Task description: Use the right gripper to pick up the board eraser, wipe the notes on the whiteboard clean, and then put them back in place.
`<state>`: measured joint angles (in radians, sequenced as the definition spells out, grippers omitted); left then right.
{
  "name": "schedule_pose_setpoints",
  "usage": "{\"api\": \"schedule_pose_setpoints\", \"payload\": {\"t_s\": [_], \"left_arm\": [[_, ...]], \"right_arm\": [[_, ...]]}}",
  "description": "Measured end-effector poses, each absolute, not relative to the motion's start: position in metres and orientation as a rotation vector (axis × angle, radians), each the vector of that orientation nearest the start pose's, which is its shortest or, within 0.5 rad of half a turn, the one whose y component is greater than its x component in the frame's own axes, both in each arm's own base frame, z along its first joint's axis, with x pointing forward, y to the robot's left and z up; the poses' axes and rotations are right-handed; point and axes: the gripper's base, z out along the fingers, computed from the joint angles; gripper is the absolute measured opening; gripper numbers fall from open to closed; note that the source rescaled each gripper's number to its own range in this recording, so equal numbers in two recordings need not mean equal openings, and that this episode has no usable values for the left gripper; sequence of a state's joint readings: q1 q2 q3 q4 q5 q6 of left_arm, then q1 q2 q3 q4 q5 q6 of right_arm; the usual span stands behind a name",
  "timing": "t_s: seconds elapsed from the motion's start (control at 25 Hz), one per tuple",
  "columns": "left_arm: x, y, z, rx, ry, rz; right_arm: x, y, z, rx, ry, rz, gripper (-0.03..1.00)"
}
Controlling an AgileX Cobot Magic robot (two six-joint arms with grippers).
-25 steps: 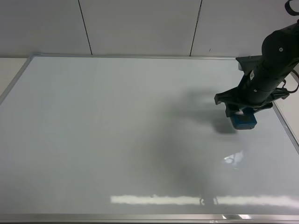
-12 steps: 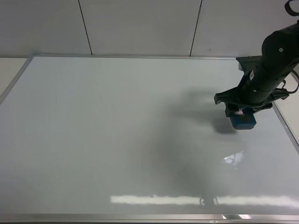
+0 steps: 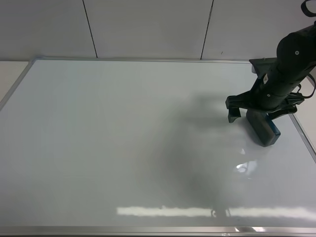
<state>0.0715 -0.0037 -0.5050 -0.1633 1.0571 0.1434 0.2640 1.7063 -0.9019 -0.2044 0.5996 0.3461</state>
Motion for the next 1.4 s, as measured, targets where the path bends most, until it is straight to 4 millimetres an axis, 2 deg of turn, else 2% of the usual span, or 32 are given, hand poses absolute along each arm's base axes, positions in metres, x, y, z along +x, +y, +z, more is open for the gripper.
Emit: {"api": "schedule_pose_setpoints", "payload": {"t_s": [0.44,0.84,1.04,1.16,1.4], "left_arm": [[-0.006,-0.013,0.28,0.081,2.02,-0.059],[-0.006,-0.013,0.28,0.081,2.02,-0.059],[-0.006,-0.013,0.28,0.081,2.02,-0.059],[-0.006,-0.013,0.28,0.081,2.02,-0.059],[-0.006,-0.013,0.28,0.081,2.02,-0.059]], "right_arm": [[0.298,0.071,0.163,-0.101,2.826,-0.058,1.0],[0.294,0.105,0.165,-0.238,2.753,0.01,1.0],[0.292,0.11,0.167,-0.263,2.744,0.018,1.0],[0.29,0.109,0.175,-0.259,2.729,0.022,1.0],[0.279,0.098,0.206,-0.214,2.709,0.006,1.0]]}}
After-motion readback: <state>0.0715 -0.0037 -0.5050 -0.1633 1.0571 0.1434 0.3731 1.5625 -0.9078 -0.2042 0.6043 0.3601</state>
